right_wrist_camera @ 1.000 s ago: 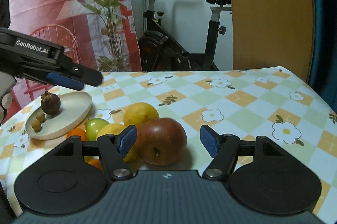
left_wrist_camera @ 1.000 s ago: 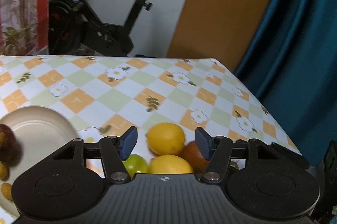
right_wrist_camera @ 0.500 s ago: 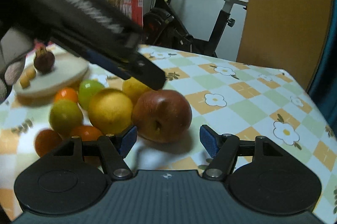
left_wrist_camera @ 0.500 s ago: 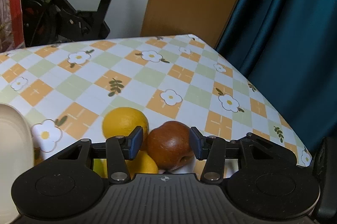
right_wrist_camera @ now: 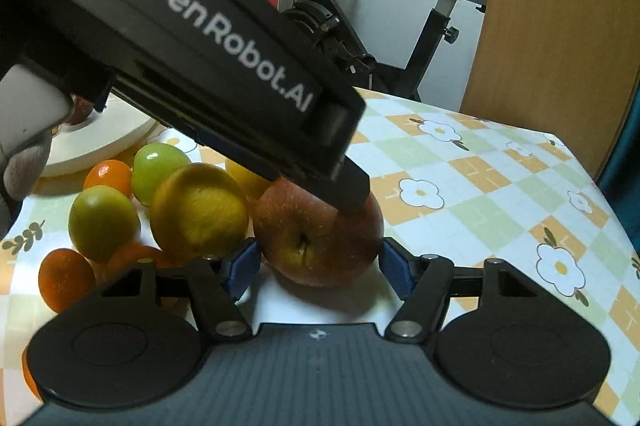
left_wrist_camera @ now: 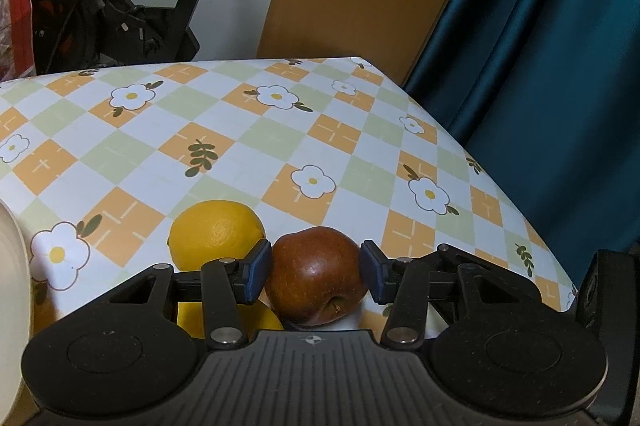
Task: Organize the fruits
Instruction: 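Close the left gripper on the red apple while the right gripper clamps it too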
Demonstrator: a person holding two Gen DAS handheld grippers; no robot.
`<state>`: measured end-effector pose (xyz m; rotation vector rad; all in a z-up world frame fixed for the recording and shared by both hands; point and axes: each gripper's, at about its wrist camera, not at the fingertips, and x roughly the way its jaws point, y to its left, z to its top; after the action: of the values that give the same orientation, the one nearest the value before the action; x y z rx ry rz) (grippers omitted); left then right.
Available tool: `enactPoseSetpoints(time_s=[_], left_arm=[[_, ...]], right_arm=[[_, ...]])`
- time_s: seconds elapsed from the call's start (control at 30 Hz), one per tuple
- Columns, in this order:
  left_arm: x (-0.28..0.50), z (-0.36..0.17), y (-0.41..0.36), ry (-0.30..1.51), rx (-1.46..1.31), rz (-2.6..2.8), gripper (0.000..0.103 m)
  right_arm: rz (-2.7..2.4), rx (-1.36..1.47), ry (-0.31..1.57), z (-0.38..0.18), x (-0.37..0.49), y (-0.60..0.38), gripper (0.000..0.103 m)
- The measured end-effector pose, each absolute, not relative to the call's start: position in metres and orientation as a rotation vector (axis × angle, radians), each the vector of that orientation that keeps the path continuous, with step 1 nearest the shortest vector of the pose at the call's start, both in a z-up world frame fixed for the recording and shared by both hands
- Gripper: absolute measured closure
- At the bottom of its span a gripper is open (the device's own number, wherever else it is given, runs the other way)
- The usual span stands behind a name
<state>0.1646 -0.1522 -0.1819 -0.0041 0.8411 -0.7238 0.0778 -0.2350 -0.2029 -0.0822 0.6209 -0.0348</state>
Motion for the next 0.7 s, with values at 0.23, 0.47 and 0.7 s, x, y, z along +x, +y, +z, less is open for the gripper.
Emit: enactPoseSetpoints(time_s=[0.23,0.47,0.7], left_arm=[[0.158,-0.179,-0.155,0.852,0.009,-0.755,0.052],[0.155,-0.182,-0.158,0.857,0.028,-0.753,0.052],[0.163,-0.184,-0.158,0.869,-0.009,-0.73,0.052]], right_arm=[[-0.001,0.013,0.635,-0.199,0.069,-0.247,0.037],[0.039,0.178,0.674,-0.187,0.056,-0.271,0.038],[0.027,0.198,0.622,-0.184,0.052,-0.273,0.04]])
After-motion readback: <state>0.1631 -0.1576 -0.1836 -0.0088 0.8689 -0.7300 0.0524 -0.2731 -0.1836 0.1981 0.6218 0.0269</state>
